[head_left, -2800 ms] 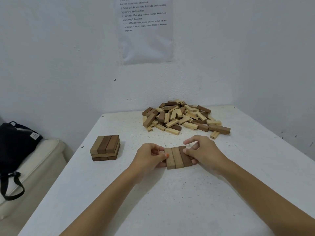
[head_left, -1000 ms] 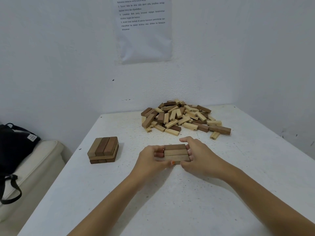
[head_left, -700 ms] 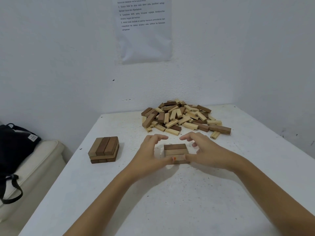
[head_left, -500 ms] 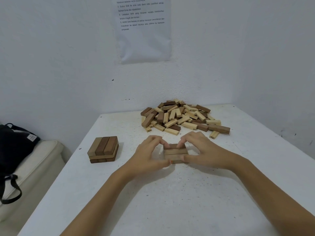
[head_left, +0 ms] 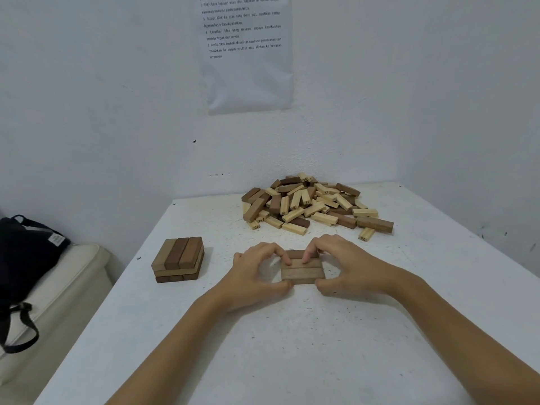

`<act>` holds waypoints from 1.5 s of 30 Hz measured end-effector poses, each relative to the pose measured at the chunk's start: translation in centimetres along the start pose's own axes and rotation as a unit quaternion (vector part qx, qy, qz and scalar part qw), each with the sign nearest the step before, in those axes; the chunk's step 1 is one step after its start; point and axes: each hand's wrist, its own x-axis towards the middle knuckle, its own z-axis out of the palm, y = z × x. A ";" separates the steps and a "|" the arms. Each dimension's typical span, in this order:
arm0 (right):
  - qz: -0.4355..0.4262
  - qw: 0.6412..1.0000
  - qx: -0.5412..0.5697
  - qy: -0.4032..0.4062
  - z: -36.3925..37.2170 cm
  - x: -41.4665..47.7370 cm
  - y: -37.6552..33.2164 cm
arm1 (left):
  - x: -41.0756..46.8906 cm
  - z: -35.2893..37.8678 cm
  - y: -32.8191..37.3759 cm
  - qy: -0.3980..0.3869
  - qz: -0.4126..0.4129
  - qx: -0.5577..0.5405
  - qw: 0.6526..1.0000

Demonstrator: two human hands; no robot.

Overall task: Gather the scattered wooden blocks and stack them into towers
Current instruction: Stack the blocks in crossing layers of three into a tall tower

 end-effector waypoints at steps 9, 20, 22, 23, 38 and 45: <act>-0.029 0.994 0.059 0.083 -0.9 -0.3 -0.2 | -0.2 -1.4 1.2 0.066 0.050 -0.046 0.996; -0.076 0.974 0.159 0.145 -1.3 0.4 -2.4 | -1.3 -5.3 2.5 0.107 0.084 -0.070 0.988; -0.081 0.976 0.150 0.134 -1.3 1.0 -3.3 | -2.0 -6.4 2.4 0.105 0.081 -0.058 0.989; -0.083 0.978 0.145 0.127 -1.1 1.4 -3.8 | -2.4 -7.1 2.2 0.106 0.077 -0.054 0.990; -0.098 0.956 0.245 0.131 5.1 11.0 -12.1 | -7.2 -14.3 -6.7 0.201 0.003 -0.209 0.957; -0.068 0.953 0.264 0.134 7.7 12.4 -11.6 | -7.2 -14.1 -8.5 0.177 -0.054 -0.193 0.964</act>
